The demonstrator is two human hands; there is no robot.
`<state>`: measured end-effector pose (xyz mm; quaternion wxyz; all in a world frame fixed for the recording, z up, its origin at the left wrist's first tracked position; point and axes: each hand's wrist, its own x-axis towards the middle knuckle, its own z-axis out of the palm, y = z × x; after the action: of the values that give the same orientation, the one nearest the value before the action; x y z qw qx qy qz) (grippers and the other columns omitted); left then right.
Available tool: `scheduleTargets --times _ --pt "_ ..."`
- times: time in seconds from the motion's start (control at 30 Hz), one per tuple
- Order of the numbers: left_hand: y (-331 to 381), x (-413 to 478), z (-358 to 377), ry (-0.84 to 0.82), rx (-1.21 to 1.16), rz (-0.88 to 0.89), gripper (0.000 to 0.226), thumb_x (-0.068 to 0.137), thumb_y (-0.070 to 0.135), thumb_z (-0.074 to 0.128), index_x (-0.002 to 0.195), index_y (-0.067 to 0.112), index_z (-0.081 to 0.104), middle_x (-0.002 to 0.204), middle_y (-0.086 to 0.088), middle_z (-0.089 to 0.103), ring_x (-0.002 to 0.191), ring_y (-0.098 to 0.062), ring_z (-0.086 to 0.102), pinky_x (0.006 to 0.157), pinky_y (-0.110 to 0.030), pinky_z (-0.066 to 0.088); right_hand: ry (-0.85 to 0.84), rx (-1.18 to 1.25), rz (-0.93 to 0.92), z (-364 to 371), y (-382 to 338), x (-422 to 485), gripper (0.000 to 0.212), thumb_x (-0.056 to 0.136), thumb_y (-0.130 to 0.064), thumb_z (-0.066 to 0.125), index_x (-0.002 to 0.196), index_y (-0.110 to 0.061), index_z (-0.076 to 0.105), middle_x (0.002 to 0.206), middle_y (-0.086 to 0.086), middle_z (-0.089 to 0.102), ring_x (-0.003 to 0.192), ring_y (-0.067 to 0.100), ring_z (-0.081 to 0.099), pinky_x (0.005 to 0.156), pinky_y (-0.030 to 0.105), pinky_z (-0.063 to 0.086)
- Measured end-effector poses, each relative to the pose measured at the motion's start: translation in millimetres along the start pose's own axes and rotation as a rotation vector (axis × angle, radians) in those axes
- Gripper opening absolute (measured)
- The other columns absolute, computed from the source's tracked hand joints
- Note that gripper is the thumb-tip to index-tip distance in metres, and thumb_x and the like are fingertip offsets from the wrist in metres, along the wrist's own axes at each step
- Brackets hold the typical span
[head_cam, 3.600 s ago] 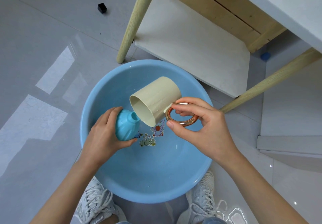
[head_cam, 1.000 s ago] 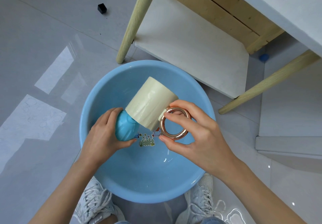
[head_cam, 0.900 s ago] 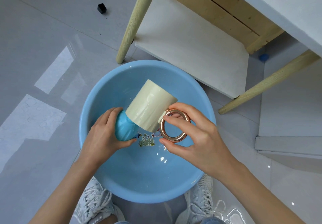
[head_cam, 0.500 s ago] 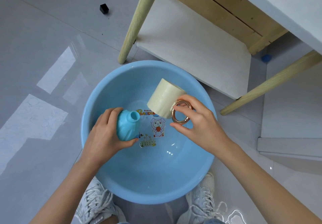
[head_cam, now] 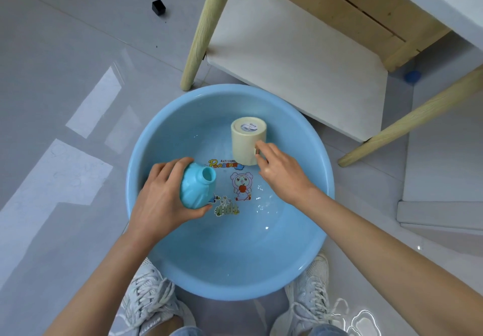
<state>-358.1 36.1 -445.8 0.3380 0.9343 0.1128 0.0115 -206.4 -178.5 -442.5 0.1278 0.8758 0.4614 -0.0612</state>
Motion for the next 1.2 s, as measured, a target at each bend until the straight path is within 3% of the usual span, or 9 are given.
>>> scheduleTargets --times 0.23,0.33,0.53,0.7,0.8,0.9,1.0,1.07,1.2 --pt "-2 0 2 0.012 -0.037 0.017 0.088 0.052 0.067 0.062 0.125 0.021 0.046 0.118 0.0 0.058 0.109 -0.024 0.049 0.091 -0.043 0.044 0.095 0.123 0.137 2 3 -38 0.041 0.031 -0.004 0.091 0.058 0.001 0.06 0.076 0.013 0.06 0.06 0.029 0.058 0.041 0.025 0.045" --pt "0 0 1 0.029 -0.066 0.006 0.088 0.051 0.059 0.072 0.126 0.017 0.048 0.12 -0.001 0.057 0.11 -0.019 0.048 0.091 -0.039 0.042 0.1 0.218 0.132 -2 -18 -60 0.046 0.031 -0.023 0.093 0.058 -0.004 0.06 0.072 0.009 0.059 0.06 0.026 0.06 0.043 0.022 0.043" --pt "0 0 0 0.053 -0.1 -0.022 0.088 0.05 0.053 0.077 0.125 0.016 0.049 0.121 -0.003 0.055 0.107 -0.018 0.048 0.091 -0.035 0.042 -0.134 0.777 0.32 -4 -54 -84 0.031 0.064 -0.036 0.08 0.077 -0.009 0.072 0.086 0.003 0.066 0.076 0.019 0.061 0.071 0.03 0.05" --pt "0 -1 0 0.061 -0.096 -0.023 0.091 0.049 0.039 0.091 0.126 0.013 0.051 0.124 -0.004 0.055 0.11 -0.019 0.047 0.092 -0.034 0.04 -0.19 1.214 0.655 -17 -61 -85 0.02 0.065 -0.033 0.086 0.071 -0.017 0.074 0.079 -0.005 0.073 0.068 0.004 0.063 0.074 0.022 0.052" --pt "1 -1 0 0.066 -0.086 -0.015 0.091 0.049 0.037 0.091 0.126 0.011 0.051 0.124 -0.005 0.056 0.11 -0.019 0.047 0.093 -0.034 0.04 -0.254 1.518 0.874 -24 -50 -86 0.012 0.067 -0.035 0.084 0.067 -0.026 0.077 0.075 -0.005 0.073 0.075 0.008 0.064 0.08 0.025 0.049" --pt "1 0 0 0.064 -0.087 -0.011 0.091 0.049 0.035 0.092 0.126 0.01 0.051 0.123 -0.006 0.056 0.111 -0.02 0.046 0.092 -0.032 0.039 -0.161 1.738 0.946 -33 -40 -88 0.026 0.057 -0.04 0.079 0.069 -0.018 0.078 0.074 0.004 0.072 0.082 0.018 0.065 0.092 0.032 0.052" --pt "2 0 0 0.066 -0.087 -0.011 0.092 0.048 0.035 0.092 0.126 0.01 0.051 0.123 -0.006 0.056 0.111 -0.02 0.047 0.092 -0.03 0.037 -0.052 1.896 0.924 -47 -29 -86 0.031 0.055 -0.04 0.087 0.066 -0.013 0.078 0.074 0.007 0.072 0.082 0.021 0.066 0.081 0.025 0.056" --pt "2 0 0 0.064 -0.092 -0.008 0.092 0.049 0.036 0.092 0.127 0.01 0.05 0.123 -0.005 0.056 0.111 -0.021 0.047 0.091 -0.03 0.037 0.023 1.965 0.895 -59 -23 -83 0.05 0.042 -0.051 0.091 0.069 -0.011 0.079 0.078 0.01 0.072 0.08 0.017 0.069 0.074 0.02 0.054" --pt "0 -1 0 0.073 -0.094 -0.014 0.093 0.05 0.04 0.092 0.128 0.013 0.049 0.124 -0.002 0.056 0.113 -0.023 0.05 0.092 -0.035 0.042 0.122 2.055 0.84 -80 -16 -73 0.064 0.032 -0.056 0.092 0.073 -0.009 0.079 0.084 0.011 0.074 0.079 0.017 0.07 0.074 0.02 0.054"
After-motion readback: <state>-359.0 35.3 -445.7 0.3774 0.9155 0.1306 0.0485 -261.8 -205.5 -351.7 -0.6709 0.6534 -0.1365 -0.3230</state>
